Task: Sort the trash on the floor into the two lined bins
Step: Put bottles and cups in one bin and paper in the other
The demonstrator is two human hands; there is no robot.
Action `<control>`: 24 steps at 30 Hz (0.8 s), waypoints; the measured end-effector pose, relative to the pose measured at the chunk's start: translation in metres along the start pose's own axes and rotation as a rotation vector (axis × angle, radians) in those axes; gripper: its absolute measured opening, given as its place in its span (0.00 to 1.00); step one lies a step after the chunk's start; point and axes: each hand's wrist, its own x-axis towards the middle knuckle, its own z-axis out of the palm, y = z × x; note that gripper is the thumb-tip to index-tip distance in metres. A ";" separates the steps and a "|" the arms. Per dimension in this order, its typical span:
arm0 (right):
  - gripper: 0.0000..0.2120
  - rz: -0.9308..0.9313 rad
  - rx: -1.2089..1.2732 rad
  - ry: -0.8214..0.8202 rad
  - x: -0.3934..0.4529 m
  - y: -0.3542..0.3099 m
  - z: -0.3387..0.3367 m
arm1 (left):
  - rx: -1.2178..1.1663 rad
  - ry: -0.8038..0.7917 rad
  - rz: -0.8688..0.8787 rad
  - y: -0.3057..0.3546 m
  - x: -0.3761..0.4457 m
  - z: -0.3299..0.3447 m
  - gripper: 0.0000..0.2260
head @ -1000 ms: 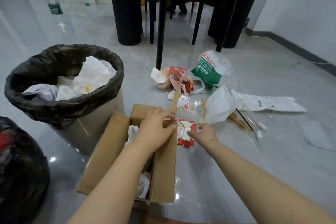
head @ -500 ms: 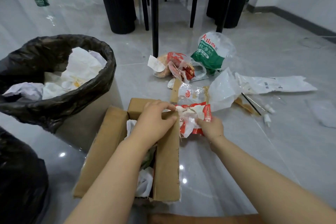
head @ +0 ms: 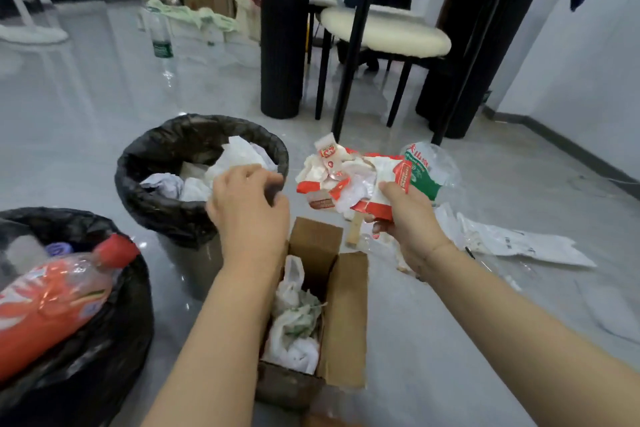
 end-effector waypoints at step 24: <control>0.13 0.152 -0.132 -0.229 -0.022 -0.044 0.065 | -0.429 0.352 -0.208 -0.007 0.009 -0.026 0.21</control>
